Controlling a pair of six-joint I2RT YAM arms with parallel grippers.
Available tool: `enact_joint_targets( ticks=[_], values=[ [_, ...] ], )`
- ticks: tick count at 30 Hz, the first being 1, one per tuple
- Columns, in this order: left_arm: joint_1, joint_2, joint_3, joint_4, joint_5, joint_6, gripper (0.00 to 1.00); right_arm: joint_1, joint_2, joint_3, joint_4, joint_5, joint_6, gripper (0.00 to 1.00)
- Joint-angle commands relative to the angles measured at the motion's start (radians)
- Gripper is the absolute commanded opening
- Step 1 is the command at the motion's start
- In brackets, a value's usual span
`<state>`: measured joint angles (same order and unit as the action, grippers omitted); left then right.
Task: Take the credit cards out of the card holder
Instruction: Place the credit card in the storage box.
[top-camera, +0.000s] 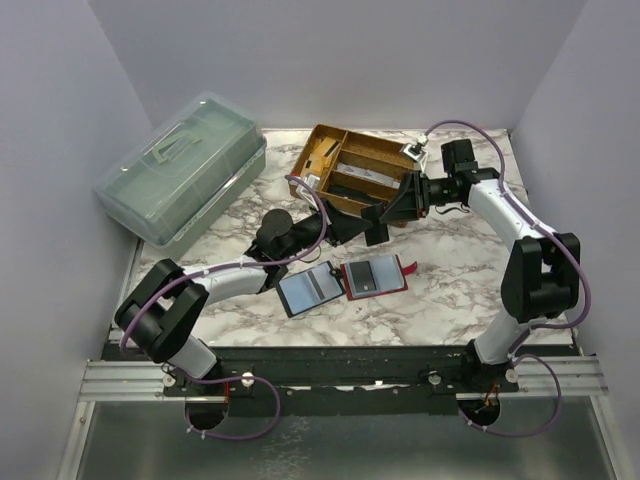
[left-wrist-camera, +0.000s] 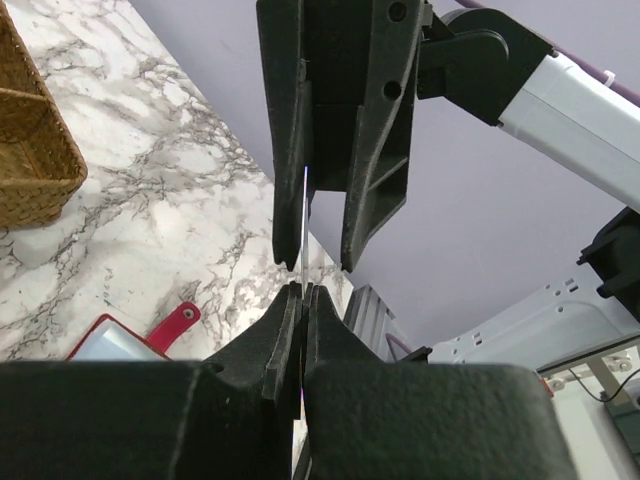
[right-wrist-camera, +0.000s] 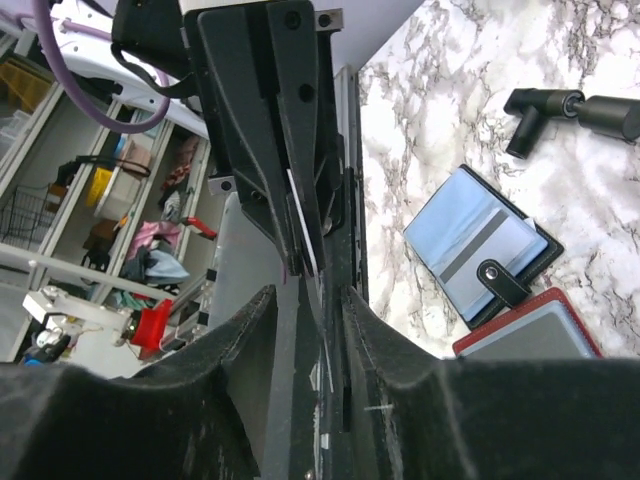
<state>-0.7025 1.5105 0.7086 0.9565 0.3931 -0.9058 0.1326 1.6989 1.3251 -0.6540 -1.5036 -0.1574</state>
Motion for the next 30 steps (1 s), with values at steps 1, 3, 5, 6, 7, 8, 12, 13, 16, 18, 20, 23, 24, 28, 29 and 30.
enact_joint_targets(
  ticks=[1, 3, 5, 6, 7, 8, 12, 13, 16, 18, 20, 23, 24, 28, 29, 30],
  values=[
    [-0.006, 0.028, 0.026, 0.100, -0.011, -0.037, 0.00, 0.009, 0.022, 0.032, -0.048, -0.094, -0.018, 0.33],
    [-0.006, 0.037, 0.027, 0.106, -0.013, -0.043, 0.00, 0.015, 0.024, 0.026, -0.052, -0.104, -0.024, 0.30],
    [-0.007, 0.044, 0.028, 0.109, -0.018, -0.049, 0.00, 0.021, 0.022, 0.022, -0.050, -0.114, -0.027, 0.17],
    [-0.008, 0.046, 0.027, 0.109, -0.023, -0.053, 0.02, 0.023, 0.022, 0.020, -0.050, -0.125, -0.028, 0.07],
    [-0.008, 0.049, 0.025, 0.109, -0.030, -0.057, 0.05, 0.024, 0.021, 0.021, -0.050, -0.131, -0.028, 0.01],
    [-0.007, 0.045, 0.021, 0.108, -0.042, -0.062, 0.11, 0.024, 0.019, 0.022, -0.051, -0.125, -0.031, 0.00],
    [0.003, -0.031, -0.025, -0.018, -0.161, -0.056, 0.44, 0.022, 0.015, 0.091, -0.123, 0.072, -0.113, 0.00],
    [0.007, -0.069, -0.039, -0.090, -0.198, -0.025, 0.54, 0.022, 0.022, 0.130, -0.178, 0.158, -0.186, 0.00],
    [0.038, -0.213, -0.096, -0.290, -0.286, 0.037, 0.75, 0.016, 0.057, 0.212, -0.251, 0.364, -0.294, 0.00],
    [0.065, -0.312, -0.150, -0.378, -0.336, 0.046, 0.91, 0.016, 0.089, 0.261, -0.270, 0.480, -0.359, 0.00],
    [0.093, -0.409, -0.208, -0.441, -0.370, 0.021, 0.99, 0.018, 0.135, 0.312, -0.261, 0.606, -0.391, 0.00],
    [0.133, -0.523, -0.292, -0.467, -0.338, -0.031, 0.99, 0.023, 0.252, 0.437, -0.290, 0.758, -0.462, 0.00],
    [0.143, -0.555, -0.311, -0.473, -0.321, -0.048, 0.99, 0.026, 0.285, 0.473, -0.294, 0.794, -0.484, 0.00],
    [0.149, -0.636, -0.374, -0.509, -0.271, -0.107, 0.96, 0.053, 0.360, 0.554, -0.257, 0.934, -0.574, 0.00],
    [0.149, -0.651, -0.387, -0.511, -0.263, -0.122, 0.95, 0.063, 0.371, 0.555, -0.239, 0.959, -0.592, 0.01],
    [0.149, -0.664, -0.397, -0.514, -0.261, -0.133, 0.95, 0.073, 0.382, 0.556, -0.225, 0.977, -0.608, 0.02]
  ],
)
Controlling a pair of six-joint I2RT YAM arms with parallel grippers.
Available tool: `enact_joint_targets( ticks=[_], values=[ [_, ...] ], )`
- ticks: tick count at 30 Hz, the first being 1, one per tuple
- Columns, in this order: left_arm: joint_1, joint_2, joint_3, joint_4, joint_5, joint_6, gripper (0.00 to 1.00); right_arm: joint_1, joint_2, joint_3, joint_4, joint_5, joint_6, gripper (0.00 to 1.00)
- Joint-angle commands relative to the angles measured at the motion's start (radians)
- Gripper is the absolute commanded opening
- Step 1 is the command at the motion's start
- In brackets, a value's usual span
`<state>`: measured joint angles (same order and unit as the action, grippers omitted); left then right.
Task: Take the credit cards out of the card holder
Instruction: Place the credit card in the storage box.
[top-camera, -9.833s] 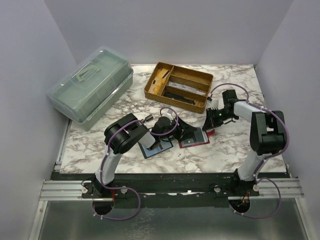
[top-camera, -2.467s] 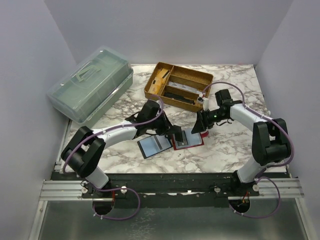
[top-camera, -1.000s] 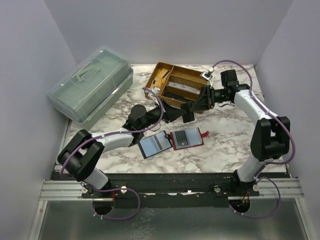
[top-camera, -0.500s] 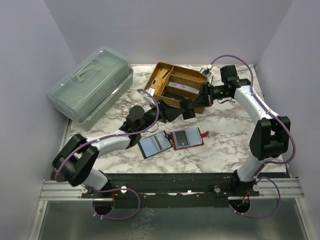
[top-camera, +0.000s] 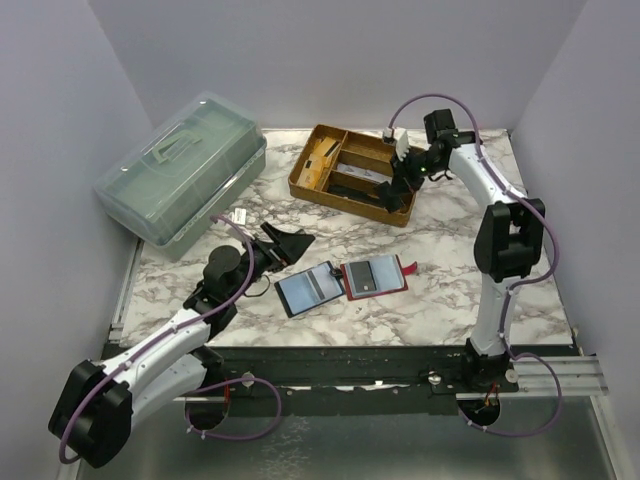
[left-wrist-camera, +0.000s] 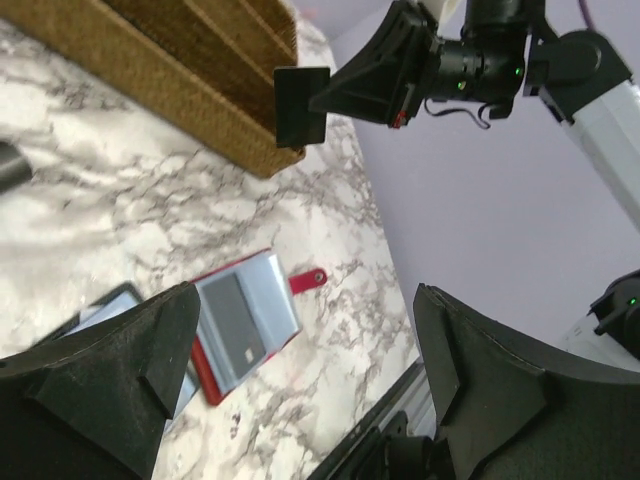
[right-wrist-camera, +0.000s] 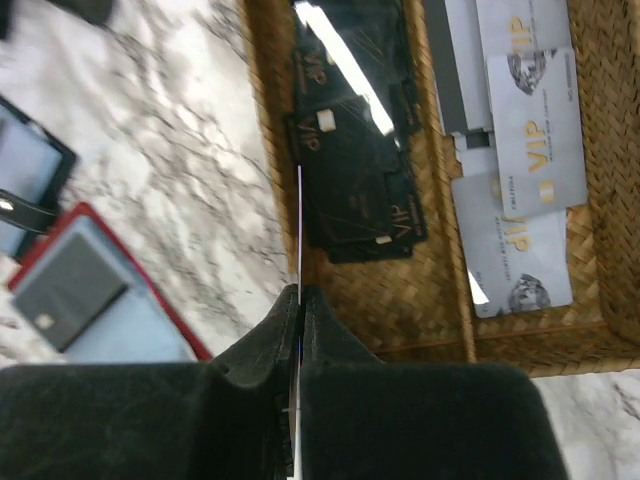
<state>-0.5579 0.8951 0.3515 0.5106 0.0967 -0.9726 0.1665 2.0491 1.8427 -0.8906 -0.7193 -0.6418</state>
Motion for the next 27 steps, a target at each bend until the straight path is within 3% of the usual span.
enact_joint_targets(
  ticks=[1, 9, 15, 17, 22, 27],
  values=[
    [0.004, -0.061, -0.048, -0.071, 0.038, -0.072, 0.95, 0.047, 0.047, 0.044, 0.023, 0.212, -0.133, 0.02],
    [0.005, -0.095, -0.037, -0.135, 0.039, -0.052, 0.94, 0.096, 0.150, 0.145, -0.025, 0.235, -0.167, 0.03],
    [0.005, -0.095, -0.038, -0.142, 0.046, -0.052, 0.95, 0.096, 0.151, 0.290, -0.180, 0.002, -0.150, 0.00],
    [0.005, -0.102, -0.042, -0.142, 0.044, -0.053, 0.94, 0.096, 0.148, 0.315, -0.192, -0.012, -0.127, 0.00],
    [0.005, -0.098, -0.045, -0.142, 0.047, -0.057, 0.94, 0.096, 0.123, 0.275, -0.065, 0.129, -0.103, 0.00],
    [0.006, -0.072, -0.035, -0.141, 0.057, -0.068, 0.95, 0.096, 0.221, 0.353, -0.101, 0.272, -0.171, 0.02]
  ],
)
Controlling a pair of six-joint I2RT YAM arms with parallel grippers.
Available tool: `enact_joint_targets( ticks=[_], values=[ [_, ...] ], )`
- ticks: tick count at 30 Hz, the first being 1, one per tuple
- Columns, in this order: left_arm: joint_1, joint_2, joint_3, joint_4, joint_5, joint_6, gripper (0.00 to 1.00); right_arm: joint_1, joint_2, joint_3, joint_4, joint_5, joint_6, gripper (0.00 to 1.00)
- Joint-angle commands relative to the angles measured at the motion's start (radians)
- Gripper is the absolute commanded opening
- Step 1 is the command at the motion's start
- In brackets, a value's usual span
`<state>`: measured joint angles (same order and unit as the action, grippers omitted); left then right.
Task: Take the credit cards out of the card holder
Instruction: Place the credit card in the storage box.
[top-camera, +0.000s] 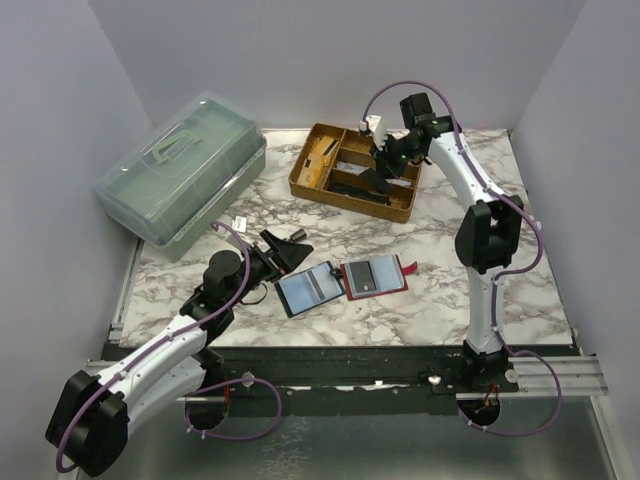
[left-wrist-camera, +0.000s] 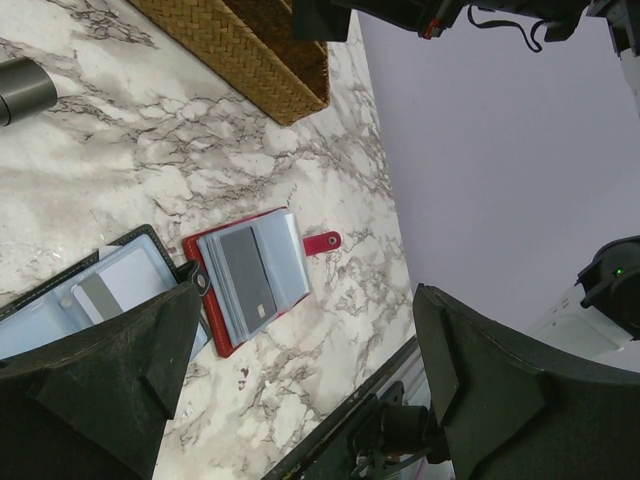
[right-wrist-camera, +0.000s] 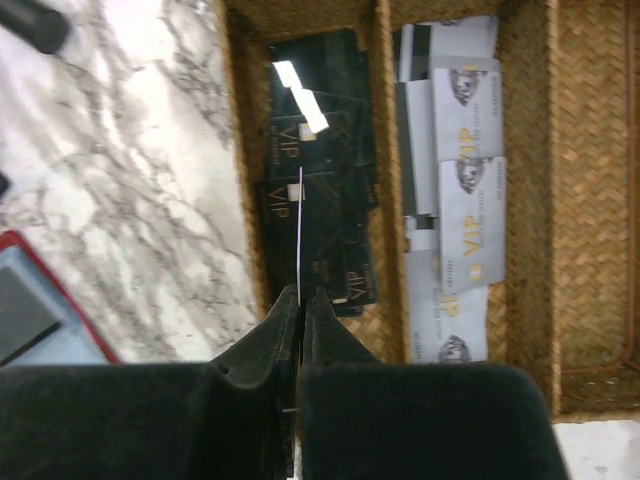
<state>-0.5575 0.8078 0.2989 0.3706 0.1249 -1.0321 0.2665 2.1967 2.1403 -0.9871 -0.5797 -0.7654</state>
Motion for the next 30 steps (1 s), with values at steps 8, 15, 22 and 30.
enact_joint_targets(
  ticks=[8, 15, 22, 30],
  values=[
    [0.005, 0.028, 0.016, -0.001, 0.033, -0.023, 0.95, 0.000, 0.164, 0.126, -0.129, 0.068, -0.177, 0.05],
    [0.005, 0.037, 0.014, 0.002, 0.026, -0.039, 0.95, 0.031, 0.208, 0.131, -0.074, 0.173, -0.121, 0.18],
    [0.005, 0.078, 0.014, 0.015, 0.033, -0.110, 0.97, 0.030, 0.121, 0.093, 0.195, 0.424, 0.155, 0.36],
    [0.005, 0.192, 0.010, 0.140, 0.082, -0.226, 0.99, 0.027, -0.055, 0.003, 0.125, 0.210, 0.249, 0.39]
  ],
)
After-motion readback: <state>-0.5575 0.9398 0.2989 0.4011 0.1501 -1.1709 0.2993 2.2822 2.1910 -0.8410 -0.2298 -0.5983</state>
